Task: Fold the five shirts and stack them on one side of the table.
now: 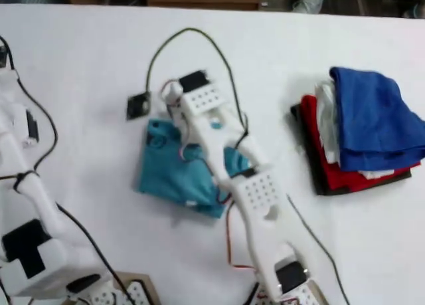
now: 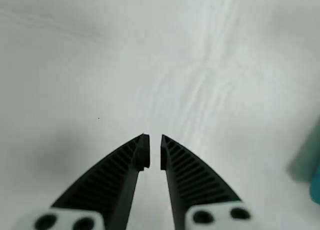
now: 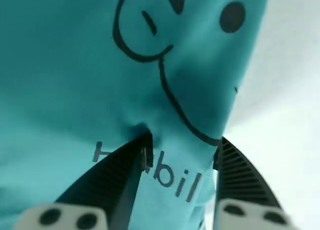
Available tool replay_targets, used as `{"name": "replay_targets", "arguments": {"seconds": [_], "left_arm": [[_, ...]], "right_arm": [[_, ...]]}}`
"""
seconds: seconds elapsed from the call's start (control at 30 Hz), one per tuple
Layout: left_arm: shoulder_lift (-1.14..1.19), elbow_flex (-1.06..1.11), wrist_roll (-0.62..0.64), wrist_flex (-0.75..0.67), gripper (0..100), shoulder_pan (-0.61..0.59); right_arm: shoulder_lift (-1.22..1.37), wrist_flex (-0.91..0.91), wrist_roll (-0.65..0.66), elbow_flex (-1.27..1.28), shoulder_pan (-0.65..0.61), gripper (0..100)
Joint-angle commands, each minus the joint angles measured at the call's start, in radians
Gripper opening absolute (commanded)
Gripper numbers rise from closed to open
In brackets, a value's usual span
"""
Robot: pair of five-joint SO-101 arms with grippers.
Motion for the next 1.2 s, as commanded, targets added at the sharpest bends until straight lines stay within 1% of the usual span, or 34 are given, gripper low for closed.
{"name": "replay_targets", "arguments": {"seconds": [0.0, 0.17, 0.27, 0.5, 0.57, 0.67, 0.73, 0.77, 0.97, 1.07, 1.1, 1.17], "left_arm": [[-0.051, -0.004, 0.002, -0.005, 7, -0.006], [-0.057, -0.004, 0.003, 0.009, 7, -0.006], [-0.058, -0.005, 0.003, 0.038, 7, -0.006], [-0.058, -0.005, 0.003, 0.051, 7, -0.035], [-0.058, -0.005, 0.003, 0.051, 7, -0.040], [-0.058, -0.005, 0.002, 0.051, 7, -0.044], [-0.058, -0.005, 0.002, 0.051, 7, -0.044], [-0.058, -0.005, 0.003, 0.051, 7, -0.044], [-0.058, -0.005, 0.003, 0.051, 7, -0.044], [-0.058, -0.005, 0.000, 0.044, 7, -0.044], [-0.058, -0.005, -0.002, 0.043, 7, -0.044], [-0.058, -0.005, -0.002, 0.043, 7, -0.043]], "right_arm": [[0.031, -0.010, 0.043, -0.078, 0.030, 20.8], [0.097, 0.024, 0.064, -0.084, 0.021, 21.5], [0.101, 0.033, 0.061, -0.014, 0.005, 23.5], [0.062, 0.035, 0.064, 0.094, -0.036, 22.9], [0.051, 0.035, 0.066, 0.114, -0.044, 17.5], [0.048, 0.035, 0.066, 0.112, -0.047, 0.5], [0.045, 0.035, 0.064, 0.117, -0.041, 3.3], [0.045, 0.035, 0.064, 0.117, -0.039, 1.9], [0.044, 0.025, 0.060, 0.107, -0.015, 2.4], [0.044, -0.008, 0.049, 0.044, 0.001, 3.0], [0.044, -0.018, 0.011, 0.000, 0.015, 5.0], [0.050, -0.031, -0.087, -0.112, 0.027, 13.2]]}}
